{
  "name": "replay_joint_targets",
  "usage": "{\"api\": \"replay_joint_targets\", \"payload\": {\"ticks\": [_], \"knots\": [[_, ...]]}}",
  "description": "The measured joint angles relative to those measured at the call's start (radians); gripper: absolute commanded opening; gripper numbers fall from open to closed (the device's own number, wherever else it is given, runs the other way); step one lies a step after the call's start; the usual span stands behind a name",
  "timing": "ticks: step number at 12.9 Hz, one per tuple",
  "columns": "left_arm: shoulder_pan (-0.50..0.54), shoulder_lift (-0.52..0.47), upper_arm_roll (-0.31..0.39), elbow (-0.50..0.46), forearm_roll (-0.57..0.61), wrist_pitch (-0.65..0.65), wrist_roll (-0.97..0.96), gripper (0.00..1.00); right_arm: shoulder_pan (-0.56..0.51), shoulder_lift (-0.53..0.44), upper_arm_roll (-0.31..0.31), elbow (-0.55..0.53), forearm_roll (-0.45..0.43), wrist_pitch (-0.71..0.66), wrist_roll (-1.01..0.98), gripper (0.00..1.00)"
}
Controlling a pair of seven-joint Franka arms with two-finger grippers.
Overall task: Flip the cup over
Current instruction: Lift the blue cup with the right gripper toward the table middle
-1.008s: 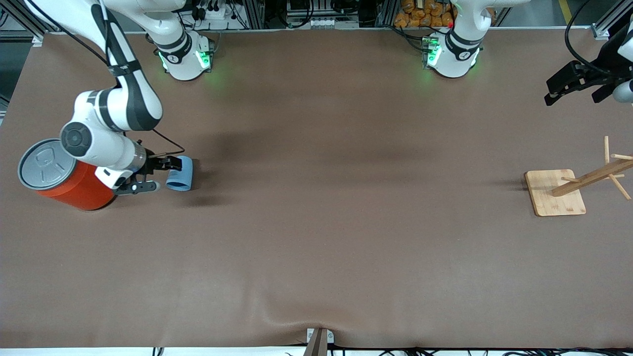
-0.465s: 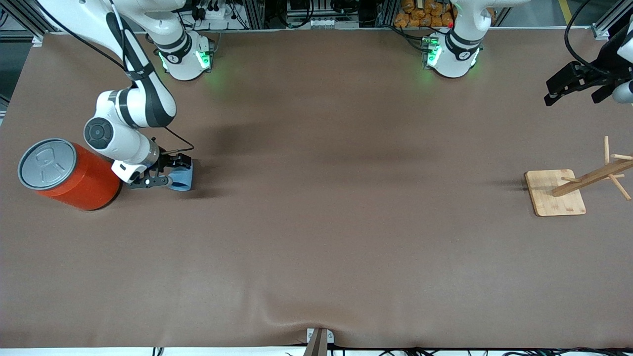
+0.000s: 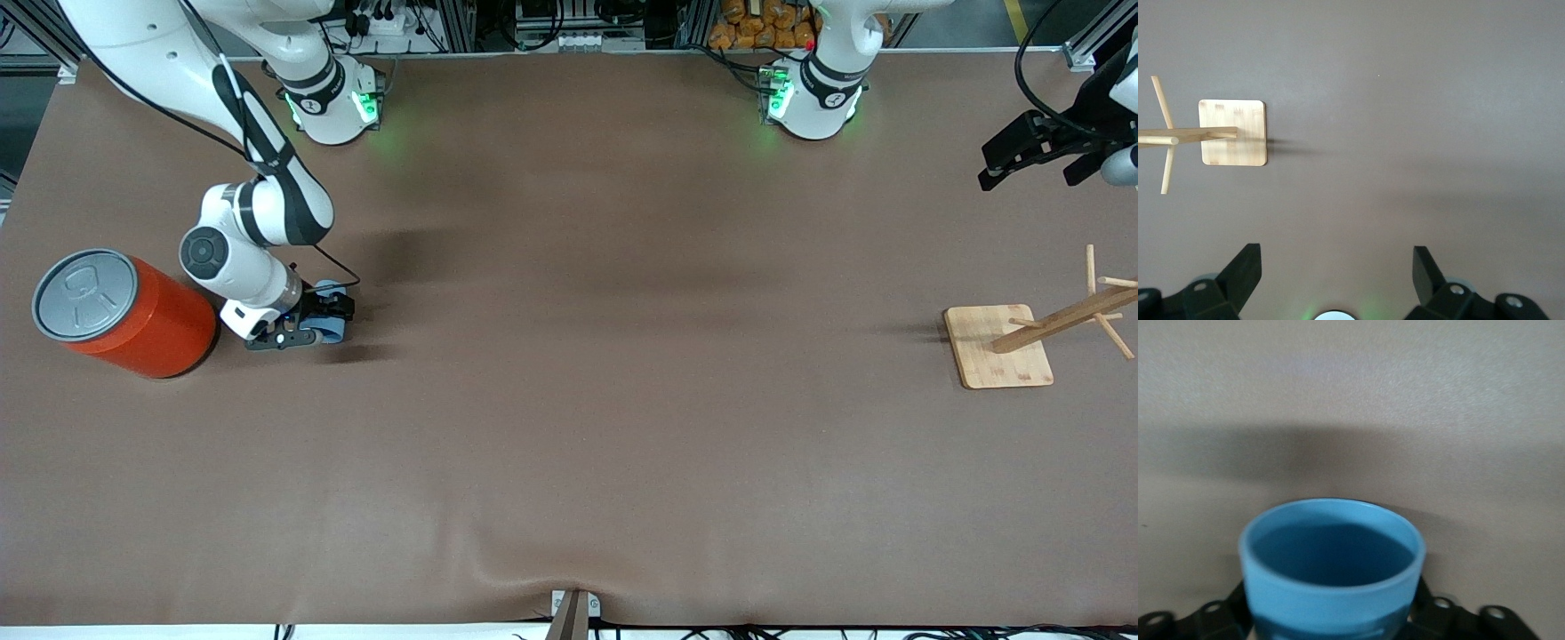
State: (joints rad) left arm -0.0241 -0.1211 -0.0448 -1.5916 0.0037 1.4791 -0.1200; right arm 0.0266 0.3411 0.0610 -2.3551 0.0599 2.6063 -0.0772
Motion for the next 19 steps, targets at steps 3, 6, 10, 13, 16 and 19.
{"api": "replay_joint_targets", "payload": {"ticks": [3,6,10,13,16,19], "knots": [[0.000,0.000,0.000,0.000,0.000,0.000,0.000,1.00,0.002,-0.003,0.002,0.126,0.023,-0.210,-0.008,0.00],[0.000,0.001,0.000,0.000,0.000,0.000,0.000,1.00,0.030,-0.003,0.006,0.354,0.099,-0.490,-0.018,0.00],[-0.001,0.001,-0.001,0.000,0.000,0.000,0.000,1.00,0.178,0.044,0.019,0.602,0.119,-0.563,-0.036,0.00],[-0.001,0.004,-0.002,0.000,0.000,0.000,0.000,1.00,0.382,0.182,0.027,0.827,0.115,-0.560,-0.055,0.00],[-0.001,0.006,-0.002,0.000,0.000,0.000,0.000,1.00,0.580,0.358,0.025,1.030,0.043,-0.490,-0.121,0.00],[-0.001,0.008,-0.002,-0.001,0.000,0.000,0.000,1.00,0.724,0.503,0.012,1.112,-0.137,-0.335,-0.206,0.00]]}}
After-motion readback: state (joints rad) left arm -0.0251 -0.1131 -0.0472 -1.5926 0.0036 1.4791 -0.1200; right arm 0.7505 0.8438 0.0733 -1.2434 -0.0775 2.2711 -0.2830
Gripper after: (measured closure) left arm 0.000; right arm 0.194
